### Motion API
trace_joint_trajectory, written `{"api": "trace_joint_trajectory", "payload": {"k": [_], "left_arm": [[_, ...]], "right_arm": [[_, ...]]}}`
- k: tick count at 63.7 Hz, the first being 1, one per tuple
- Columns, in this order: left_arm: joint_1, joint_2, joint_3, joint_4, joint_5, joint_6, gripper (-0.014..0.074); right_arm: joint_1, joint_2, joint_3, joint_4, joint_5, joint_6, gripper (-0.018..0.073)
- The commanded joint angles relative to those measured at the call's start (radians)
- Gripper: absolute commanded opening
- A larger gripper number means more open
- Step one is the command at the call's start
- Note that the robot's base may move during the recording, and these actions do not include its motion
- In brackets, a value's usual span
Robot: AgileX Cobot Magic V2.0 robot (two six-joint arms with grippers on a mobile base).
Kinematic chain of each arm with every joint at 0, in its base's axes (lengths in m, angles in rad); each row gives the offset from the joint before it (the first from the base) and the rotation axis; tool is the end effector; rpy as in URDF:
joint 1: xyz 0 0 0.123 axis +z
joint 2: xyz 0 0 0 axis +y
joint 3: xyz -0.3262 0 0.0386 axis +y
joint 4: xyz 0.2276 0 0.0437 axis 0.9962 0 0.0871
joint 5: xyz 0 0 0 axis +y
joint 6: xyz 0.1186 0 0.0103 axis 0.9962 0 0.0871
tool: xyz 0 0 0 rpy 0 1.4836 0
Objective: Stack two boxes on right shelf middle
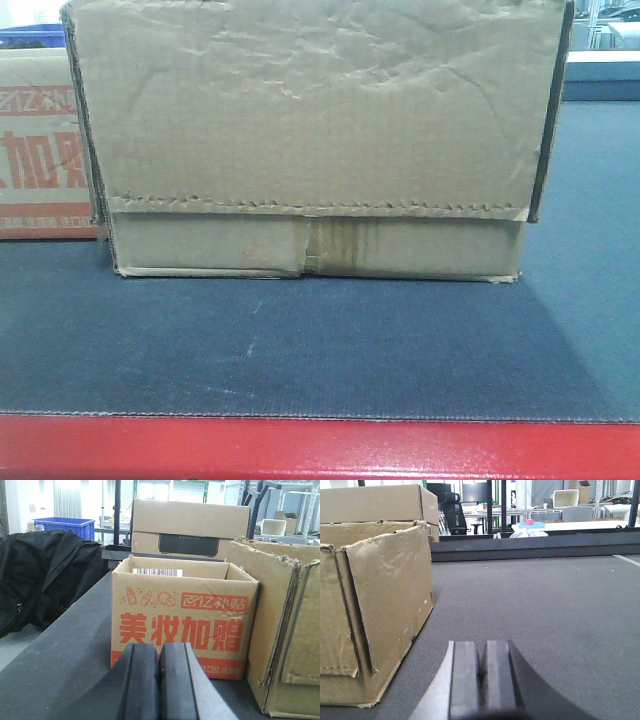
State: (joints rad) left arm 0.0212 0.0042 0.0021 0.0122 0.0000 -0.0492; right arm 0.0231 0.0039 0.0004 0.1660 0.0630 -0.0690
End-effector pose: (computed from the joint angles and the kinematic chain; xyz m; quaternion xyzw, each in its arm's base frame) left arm 0.0205 0.0004 0.2148 -0.0197 0.6776 -0.0058 0.7351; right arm 0.0207 0.0017 0.2080 0.0220 0.6994 0.0464 0.7129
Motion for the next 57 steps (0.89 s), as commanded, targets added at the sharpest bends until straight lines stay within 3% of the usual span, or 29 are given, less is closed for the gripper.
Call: {"api": "trace_joint_trajectory", "payload": {"k": [1,57], "left_arm": [[-0.004,-0.004,-0.002,-0.006,-0.02,0.004,-0.0111],[-0.004,-0.004,-0.002,-0.006,-0.038,0.004,-0.0111]], "right_arm": [[0.0,-0.004,0.0,0.001,-0.02,-0.001,-0.0162],[0.0,-0.004,0.0,0.001,-0.057,-0.001,-0.0162]]}}
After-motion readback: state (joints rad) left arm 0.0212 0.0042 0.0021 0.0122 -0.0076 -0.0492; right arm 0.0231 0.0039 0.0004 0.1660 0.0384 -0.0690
